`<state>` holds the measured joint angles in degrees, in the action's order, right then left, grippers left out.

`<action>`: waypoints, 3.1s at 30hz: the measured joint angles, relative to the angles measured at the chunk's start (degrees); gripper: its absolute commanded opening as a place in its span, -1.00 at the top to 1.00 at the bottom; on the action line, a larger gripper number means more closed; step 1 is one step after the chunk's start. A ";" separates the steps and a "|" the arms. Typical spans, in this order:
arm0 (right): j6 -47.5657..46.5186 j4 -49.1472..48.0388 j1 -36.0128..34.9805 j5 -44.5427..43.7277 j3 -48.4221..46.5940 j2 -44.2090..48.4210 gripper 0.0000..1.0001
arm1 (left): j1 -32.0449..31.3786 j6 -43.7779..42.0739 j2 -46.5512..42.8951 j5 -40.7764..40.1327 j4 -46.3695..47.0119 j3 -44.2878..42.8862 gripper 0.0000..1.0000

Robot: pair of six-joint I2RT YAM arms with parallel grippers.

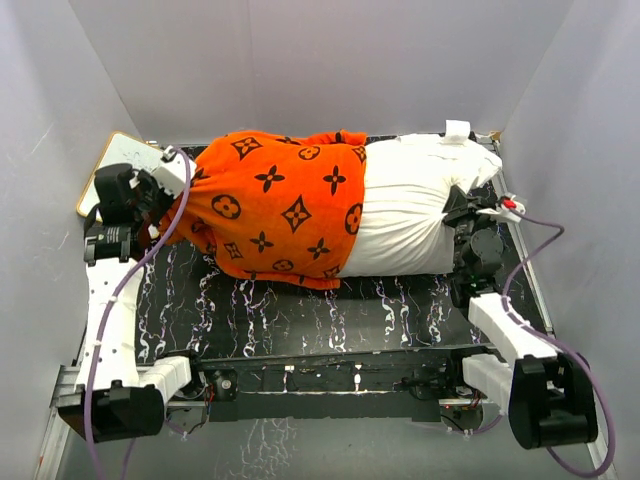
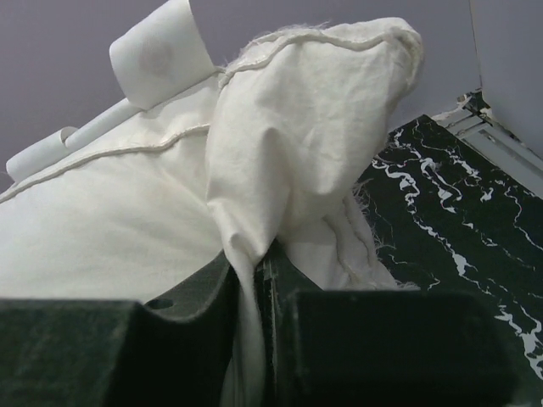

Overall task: Remove the pillowcase from the pillow
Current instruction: Remove the pillow from the pillowcase.

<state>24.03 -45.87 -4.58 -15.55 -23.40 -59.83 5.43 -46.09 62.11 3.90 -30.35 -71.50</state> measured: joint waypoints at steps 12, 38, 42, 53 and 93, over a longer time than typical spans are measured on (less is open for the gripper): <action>17.42 8.22 5.03 0.96 4.57 7.43 0.83 | 23.21 -7.08 -1.55 18.51 -0.28 4.83 1.00; 29.20 6.75 11.32 -1.40 5.66 4.55 0.83 | 47.98 -19.02 13.88 42.14 -22.40 -19.08 -0.94; 25.05 1.14 11.02 2.27 5.66 3.06 0.83 | 22.03 -12.46 12.33 41.94 -22.08 -17.40 -0.94; 14.40 5.40 11.02 6.45 -2.38 -2.86 0.83 | -7.76 -9.88 15.21 23.19 -18.01 6.82 -0.94; 6.29 28.46 12.31 10.51 -24.83 -22.10 -0.96 | 14.45 5.42 21.88 24.46 -11.32 -21.29 1.00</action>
<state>30.33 -17.41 7.73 -5.04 -48.23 -81.93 19.88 -40.66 83.99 28.36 -41.67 -92.79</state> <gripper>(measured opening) 0.728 0.040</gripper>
